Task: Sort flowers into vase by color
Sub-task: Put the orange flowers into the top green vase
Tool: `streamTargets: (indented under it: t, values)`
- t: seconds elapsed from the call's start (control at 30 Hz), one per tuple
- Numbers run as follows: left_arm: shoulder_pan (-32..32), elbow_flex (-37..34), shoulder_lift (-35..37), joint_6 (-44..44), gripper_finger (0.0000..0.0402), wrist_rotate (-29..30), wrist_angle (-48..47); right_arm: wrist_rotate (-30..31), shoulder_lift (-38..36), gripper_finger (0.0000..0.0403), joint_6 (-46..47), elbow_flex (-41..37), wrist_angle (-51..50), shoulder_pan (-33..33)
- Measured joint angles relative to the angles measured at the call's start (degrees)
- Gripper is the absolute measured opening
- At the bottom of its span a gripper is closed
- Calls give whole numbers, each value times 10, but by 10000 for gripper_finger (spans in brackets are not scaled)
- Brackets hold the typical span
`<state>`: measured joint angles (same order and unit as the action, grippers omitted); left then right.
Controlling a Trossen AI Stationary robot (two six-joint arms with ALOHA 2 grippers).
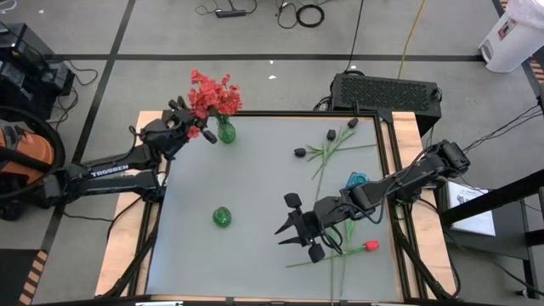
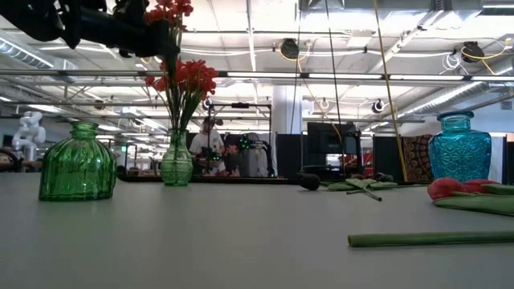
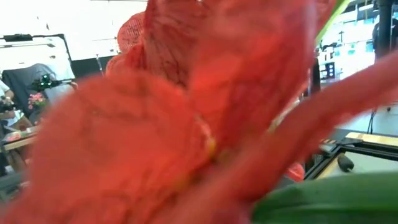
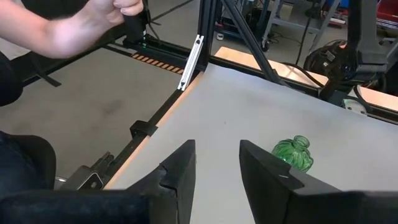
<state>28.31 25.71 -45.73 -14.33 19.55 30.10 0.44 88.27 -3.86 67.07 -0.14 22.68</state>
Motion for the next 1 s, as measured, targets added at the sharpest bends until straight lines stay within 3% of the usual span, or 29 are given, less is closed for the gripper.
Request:
streamTargets:
  t: [0.7, 1.0]
  values:
    - [30, 0, -2, 49, 18, -37, -9, 0, 0, 116, 0, 0, -1, 0]
    - [29, 0, -2, 50, 100, -46, -27, -3, 0, 116, 0, 0, -2, 0]
